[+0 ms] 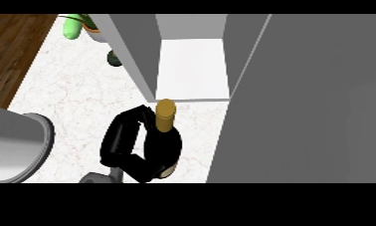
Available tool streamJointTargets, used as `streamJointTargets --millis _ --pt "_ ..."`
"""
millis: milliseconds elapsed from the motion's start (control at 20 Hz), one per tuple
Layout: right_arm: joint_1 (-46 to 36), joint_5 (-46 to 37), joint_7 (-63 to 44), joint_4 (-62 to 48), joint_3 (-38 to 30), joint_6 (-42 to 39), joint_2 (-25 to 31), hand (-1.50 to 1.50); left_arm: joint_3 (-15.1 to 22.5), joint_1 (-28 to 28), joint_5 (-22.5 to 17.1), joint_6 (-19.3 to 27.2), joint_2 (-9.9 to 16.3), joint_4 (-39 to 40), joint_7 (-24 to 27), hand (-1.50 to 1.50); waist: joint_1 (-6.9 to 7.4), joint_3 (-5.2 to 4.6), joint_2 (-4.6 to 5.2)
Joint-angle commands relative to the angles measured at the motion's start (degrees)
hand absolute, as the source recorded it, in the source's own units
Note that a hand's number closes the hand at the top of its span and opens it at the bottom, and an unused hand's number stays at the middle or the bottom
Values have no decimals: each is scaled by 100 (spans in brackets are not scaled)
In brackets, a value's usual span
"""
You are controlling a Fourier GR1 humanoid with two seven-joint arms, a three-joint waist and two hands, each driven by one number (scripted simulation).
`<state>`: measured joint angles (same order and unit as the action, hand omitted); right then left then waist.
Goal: Pick up the wine, place it into the cabinet and close the cabinet
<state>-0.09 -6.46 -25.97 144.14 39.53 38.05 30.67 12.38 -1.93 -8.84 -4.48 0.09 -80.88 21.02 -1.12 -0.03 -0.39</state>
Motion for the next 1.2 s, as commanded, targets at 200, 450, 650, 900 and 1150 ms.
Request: streamJointTargets --millis 200,450,650,900,1150 --pt "606 -433 -132 1133 286 49 185 -150 109 -579 181 868 -9 197 -101 150 15 0 12" --pt "533 -313 25 958 214 26 183 -150 47 -1255 299 1272 -7 594 -305 150 7 1 22" --pt "768 -43 -101 1315 -48 11 420 -150 143 -1619 248 1383 -8 1020 -270 150 -27 1 21" --pt "975 76 518 1148 143 -41 356 -150 -223 -2123 307 1213 7 1700 -91 150 -55 5 21" --pt "964 90 457 1204 38 -92 502 -150 -57 -2861 -30 1491 -9 2694 140 150 -124 -3 43"
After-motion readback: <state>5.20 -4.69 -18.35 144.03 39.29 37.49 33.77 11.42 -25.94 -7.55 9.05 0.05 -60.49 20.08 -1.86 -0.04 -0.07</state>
